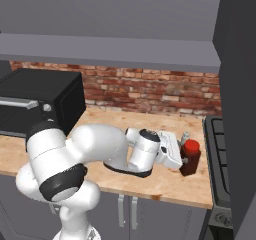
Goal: Collect the paprika, ketchup, and shaker from the cabinet and place them next to the stove.
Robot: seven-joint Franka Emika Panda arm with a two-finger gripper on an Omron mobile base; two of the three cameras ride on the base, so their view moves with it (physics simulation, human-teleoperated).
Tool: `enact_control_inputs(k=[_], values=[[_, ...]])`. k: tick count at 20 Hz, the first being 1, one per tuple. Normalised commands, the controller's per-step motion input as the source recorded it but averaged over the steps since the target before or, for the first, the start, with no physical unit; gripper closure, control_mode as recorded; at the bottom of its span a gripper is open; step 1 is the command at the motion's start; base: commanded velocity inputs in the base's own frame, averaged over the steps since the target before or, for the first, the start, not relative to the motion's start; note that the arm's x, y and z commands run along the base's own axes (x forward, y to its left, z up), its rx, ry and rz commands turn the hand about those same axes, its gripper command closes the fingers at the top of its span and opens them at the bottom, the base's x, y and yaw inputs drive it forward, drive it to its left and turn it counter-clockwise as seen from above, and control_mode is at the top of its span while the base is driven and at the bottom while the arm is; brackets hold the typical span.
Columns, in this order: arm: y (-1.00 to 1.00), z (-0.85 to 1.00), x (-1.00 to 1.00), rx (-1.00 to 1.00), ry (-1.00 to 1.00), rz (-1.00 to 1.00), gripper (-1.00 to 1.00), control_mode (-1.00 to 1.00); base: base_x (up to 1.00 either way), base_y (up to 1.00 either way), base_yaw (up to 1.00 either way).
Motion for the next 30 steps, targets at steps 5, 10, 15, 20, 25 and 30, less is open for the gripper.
enact_control_inputs(k=[5,10,15,20,25,30], values=[[0.3,0.06,-0.16,-0.04,0.0,0.0,-1.0,-1.0,0.0,0.0,0.0],[0.25,0.16,-0.12,-0.04,0.0,0.0,-1.0,-1.0,0.0,0.0,0.0],[0.21,0.18,-0.04,-0.04,0.0,0.0,-1.0,-1.0,0.0,0.0,0.0],[0.31,0.11,-0.16,-0.05,0.0,0.0,-1.0,-1.0,0.0,0.0,0.0],[0.52,0.12,-0.34,-0.04,0.0,0.0,-1.0,-1.0,0.0,0.0,0.0],[0.5,0.48,-0.31,-0.04,0.04,0.0,-1.0,-1.0,0.0,0.0,0.0]])
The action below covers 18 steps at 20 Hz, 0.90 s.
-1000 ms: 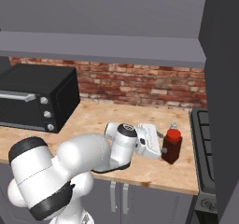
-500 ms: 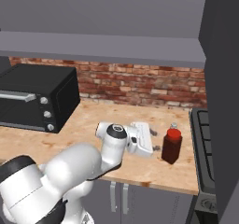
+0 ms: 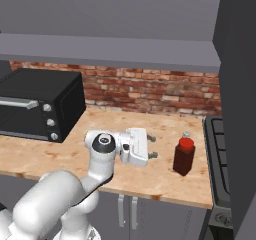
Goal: Collect the paprika, ketchup, and shaker from the cabinet and place them next to the stove.
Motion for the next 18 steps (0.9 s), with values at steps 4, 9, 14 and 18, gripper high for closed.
enact_control_inputs(k=[4,9,14,18], values=[[0.48,0.87,-0.06,-0.08,0.08,0.05,-1.0,-1.0,0.0,0.0,0.0],[0.45,1.0,0.0,-0.05,0.16,0.09,-1.0,-1.0,0.0,0.0,0.0],[0.43,1.0,0.01,-0.01,0.3,0.11,-1.0,-1.0,0.0,0.0,0.0],[0.71,0.59,0.0,-0.03,0.31,0.19,-1.0,-1.0,0.0,0.0,0.0]])
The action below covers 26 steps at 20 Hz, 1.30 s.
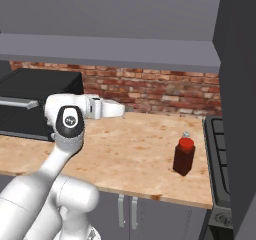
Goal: Collect the paprika, ketchup, and shaker from the cabinet and place them next to the stove.
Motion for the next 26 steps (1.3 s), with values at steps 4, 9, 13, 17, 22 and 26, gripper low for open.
enact_control_inputs(k=[4,9,13,17,22,26], values=[[0.88,0.27,-0.04,-0.09,0.24,0.27,-1.0,-1.0,0.0,0.0,0.0],[0.93,0.3,-0.11,-0.07,0.22,0.3,-1.0,-1.0,0.0,0.0,0.0],[0.89,0.33,-0.15,0.0,0.2,0.34,-1.0,-1.0,0.0,0.0,0.0],[0.74,0.51,-0.18,0.0,0.27,0.32,-1.0,-1.0,0.0,0.0,0.0],[0.68,0.39,-0.23,0.02,0.24,0.31,-1.0,-1.0,0.0,0.0,0.0],[0.56,0.1,-0.32,0.14,0.13,0.32,-1.0,-1.0,0.0,0.0,0.0]])
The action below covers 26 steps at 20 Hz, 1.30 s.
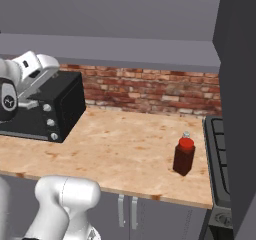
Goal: Collect the paprika, ketchup, and shaker from the cabinet and place them next to the stove.
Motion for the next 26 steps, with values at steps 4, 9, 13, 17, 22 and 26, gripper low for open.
enact_control_inputs(k=[4,9,13,17,22,26], values=[[0.54,0.01,-0.26,0.25,0.08,0.29,-1.0,-1.0,0.0,0.0,0.0],[0.54,0.0,-0.07,0.34,0.03,0.19,-1.0,-1.0,0.0,0.0,0.0],[0.4,0.0,0.0,0.43,-0.01,0.12,-1.0,-1.0,0.0,0.0,0.0],[0.34,0.19,0.0,0.37,-0.02,0.12,-1.0,-1.0,0.0,0.0,0.0],[0.41,0.57,0.0,0.22,-0.03,0.12,-1.0,-1.0,0.0,0.0,0.0],[0.42,0.62,0.0,0.13,-0.06,0.07,-1.0,-1.0,0.0,0.0,0.0]])
